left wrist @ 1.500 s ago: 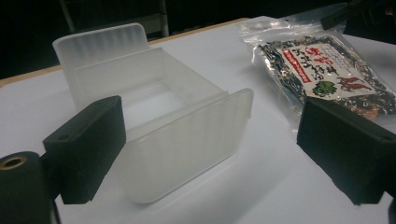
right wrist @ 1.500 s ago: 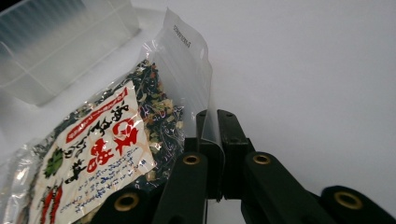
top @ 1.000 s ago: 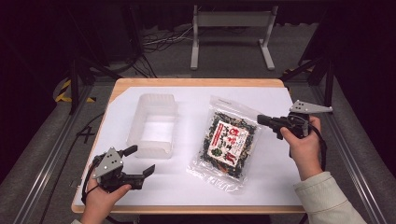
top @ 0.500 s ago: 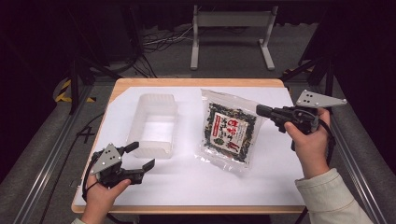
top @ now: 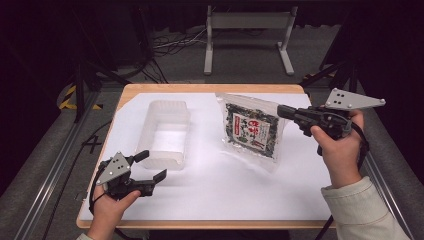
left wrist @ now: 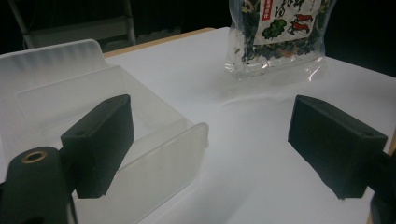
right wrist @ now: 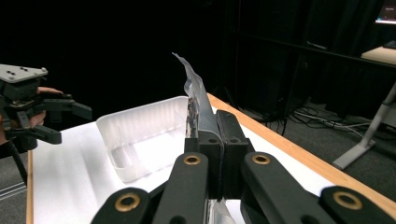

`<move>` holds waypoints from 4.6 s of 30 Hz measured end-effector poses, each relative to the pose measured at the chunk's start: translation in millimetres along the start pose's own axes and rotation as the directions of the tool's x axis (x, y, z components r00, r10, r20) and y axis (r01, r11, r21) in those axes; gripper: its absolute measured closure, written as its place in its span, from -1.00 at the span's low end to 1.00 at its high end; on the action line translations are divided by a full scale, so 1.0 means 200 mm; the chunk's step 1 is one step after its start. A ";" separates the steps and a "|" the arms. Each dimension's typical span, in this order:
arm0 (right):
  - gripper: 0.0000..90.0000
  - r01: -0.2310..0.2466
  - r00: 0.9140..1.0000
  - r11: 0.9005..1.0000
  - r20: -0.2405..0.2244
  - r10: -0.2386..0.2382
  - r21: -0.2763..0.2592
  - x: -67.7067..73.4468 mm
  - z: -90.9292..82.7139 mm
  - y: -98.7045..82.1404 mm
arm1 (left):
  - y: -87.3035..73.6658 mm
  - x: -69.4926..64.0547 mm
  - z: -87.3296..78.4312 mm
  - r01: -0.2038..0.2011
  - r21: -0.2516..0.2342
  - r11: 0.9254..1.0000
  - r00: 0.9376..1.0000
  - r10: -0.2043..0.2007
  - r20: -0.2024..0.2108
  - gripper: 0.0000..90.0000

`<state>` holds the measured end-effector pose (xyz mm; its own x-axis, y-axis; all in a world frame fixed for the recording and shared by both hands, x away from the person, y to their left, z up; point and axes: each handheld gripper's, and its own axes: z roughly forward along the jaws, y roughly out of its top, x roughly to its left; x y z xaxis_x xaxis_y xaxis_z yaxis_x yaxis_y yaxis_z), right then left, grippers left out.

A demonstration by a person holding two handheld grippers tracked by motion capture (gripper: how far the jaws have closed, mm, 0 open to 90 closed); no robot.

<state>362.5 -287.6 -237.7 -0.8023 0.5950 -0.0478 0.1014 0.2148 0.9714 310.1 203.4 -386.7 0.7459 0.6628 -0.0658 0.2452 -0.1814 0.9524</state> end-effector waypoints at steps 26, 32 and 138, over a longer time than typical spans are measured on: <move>1.00 0.113 0.984 0.990 -0.126 -0.123 -0.082 0.14 0.06 0.19 | 0.22 -0.06 0.22 -0.037 -0.093 0.995 0.989 0.050 0.137 -0.81; 1.00 0.147 0.974 0.985 -0.161 -0.161 -0.094 0.16 0.08 0.20 | 0.27 -0.06 0.27 -0.031 -0.136 0.990 0.979 0.058 0.195 -0.87; -0.17 0.124 0.992 0.980 -0.019 -0.128 -0.153 0.10 0.09 0.16 | 0.56 -0.09 0.49 0.002 -0.239 0.971 0.882 0.111 0.457 0.60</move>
<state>360.3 -254.1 -211.1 -0.8197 0.5478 -0.1676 -0.0903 0.1654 0.9821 385.8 99.9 -307.8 0.9686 0.2323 -0.0884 0.0911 -0.0010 0.9958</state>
